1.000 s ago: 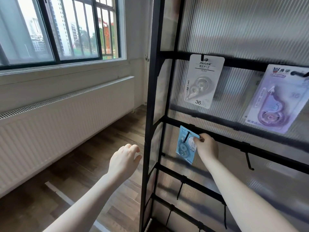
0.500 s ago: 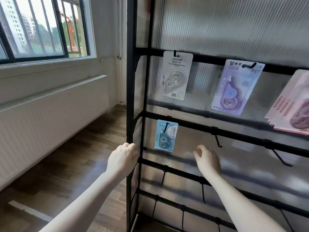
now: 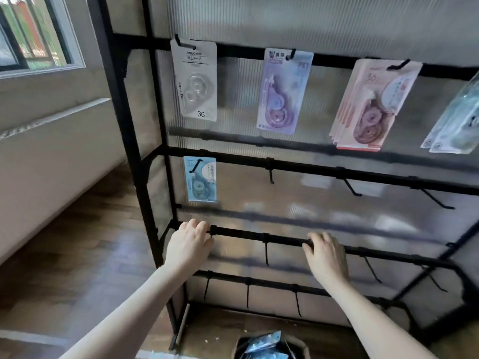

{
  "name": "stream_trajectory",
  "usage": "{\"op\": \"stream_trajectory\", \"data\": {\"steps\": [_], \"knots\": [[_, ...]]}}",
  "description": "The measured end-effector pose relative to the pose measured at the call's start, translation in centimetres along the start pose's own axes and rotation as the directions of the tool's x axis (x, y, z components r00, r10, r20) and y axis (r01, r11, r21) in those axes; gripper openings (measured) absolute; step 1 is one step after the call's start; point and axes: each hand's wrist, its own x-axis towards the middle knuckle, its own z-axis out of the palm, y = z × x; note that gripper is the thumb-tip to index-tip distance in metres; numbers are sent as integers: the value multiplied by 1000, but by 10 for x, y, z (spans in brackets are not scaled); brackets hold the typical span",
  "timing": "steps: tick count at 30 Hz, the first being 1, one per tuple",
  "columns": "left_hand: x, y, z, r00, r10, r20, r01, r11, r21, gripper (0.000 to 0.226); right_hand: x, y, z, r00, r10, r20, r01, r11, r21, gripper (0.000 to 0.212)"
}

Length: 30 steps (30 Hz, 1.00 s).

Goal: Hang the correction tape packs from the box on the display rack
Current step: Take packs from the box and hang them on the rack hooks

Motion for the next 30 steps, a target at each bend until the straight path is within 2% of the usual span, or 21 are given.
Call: {"op": "stream_trajectory", "data": {"steps": [7, 12, 21, 25, 30], "knots": [[-43, 75, 60, 994, -15, 105, 13, 1000, 20, 27, -42, 92, 15, 997, -7, 80, 7, 1000, -3, 25], [-83, 117, 109, 978, -58, 201, 49, 998, 47, 31, -74, 150, 44, 987, -97, 125, 103, 994, -43, 25], [-129, 120, 202, 925, -134, 356, 111, 990, 84, 28, -133, 206, 116, 970, -107, 221, 114, 993, -20, 28], [-150, 101, 260, 872, -159, 462, 123, 986, 109, 38, -169, 223, 173, 958, -58, 282, 53, 998, 26, 29], [-183, 76, 350, 748, -212, 629, 161, 977, 138, 41, -221, 241, 250, 937, -39, 348, 30, 999, 29, 29]]}}
